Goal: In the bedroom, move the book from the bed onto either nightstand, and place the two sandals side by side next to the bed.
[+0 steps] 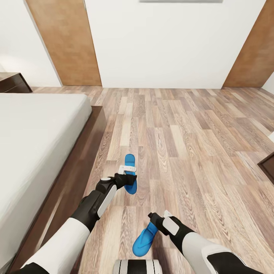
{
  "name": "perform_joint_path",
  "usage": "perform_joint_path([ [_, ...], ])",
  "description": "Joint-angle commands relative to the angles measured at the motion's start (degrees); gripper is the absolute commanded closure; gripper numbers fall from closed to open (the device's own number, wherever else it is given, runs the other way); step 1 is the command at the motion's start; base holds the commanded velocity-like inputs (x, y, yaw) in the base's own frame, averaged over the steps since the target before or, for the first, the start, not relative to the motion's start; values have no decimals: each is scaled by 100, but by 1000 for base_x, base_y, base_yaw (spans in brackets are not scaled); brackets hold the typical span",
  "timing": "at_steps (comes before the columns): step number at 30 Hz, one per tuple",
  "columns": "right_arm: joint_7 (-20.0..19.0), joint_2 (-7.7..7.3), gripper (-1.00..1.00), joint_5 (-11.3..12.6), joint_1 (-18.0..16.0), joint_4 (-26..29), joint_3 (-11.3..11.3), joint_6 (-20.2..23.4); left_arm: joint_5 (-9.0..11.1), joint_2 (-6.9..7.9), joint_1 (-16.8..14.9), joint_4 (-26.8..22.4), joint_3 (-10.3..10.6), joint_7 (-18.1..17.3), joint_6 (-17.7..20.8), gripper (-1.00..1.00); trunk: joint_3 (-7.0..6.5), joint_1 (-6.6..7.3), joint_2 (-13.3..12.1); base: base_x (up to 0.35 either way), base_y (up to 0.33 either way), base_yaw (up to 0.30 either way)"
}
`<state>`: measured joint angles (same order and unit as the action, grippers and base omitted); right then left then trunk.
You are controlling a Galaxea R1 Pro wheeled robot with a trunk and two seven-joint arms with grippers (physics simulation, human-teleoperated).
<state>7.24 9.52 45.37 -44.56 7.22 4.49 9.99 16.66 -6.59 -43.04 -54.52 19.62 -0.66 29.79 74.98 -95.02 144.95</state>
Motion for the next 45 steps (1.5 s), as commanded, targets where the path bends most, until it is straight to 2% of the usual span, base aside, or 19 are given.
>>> perform_joint_path([
  [1, 43, 13, -100, 39, 0, 16, 50, 28, 14, 0, -2, -6, -5, -8, 27, 100, 5, 2, 2, 0, 0, 0],
  [4, 48, 33, -100, 35, 1, 16, 57, 18, 17, 0, -2, -6, -4, -8, 27, 100, 5, 2, 2, 0, 0, 0],
  [21, 51, 47, -100, 17, 0, 23, 73, -32, 14, 0, -2, -6, -2, -18, 27, 100, 381, -42, 25, 0, 0, 0],
  [29, 64, 48, -100, 2, -5, 33, 251, -49, 12, 6, -2, -6, -2, -22, 27, 100, 559, -63, 35, 0, 0, 0],
  [36, 134, 48, -100, -2, -25, 40, 276, -42, 14, 8, -2, -5, -2, -22, 27, 100, 714, -81, 45, 0, 0, 0],
  [45, 121, 48, -100, -2, -24, 43, 278, -214, 21, 8, -2, -6, -3, -22, 27, 100, 714, -81, 45, 0, 0, 0],
])
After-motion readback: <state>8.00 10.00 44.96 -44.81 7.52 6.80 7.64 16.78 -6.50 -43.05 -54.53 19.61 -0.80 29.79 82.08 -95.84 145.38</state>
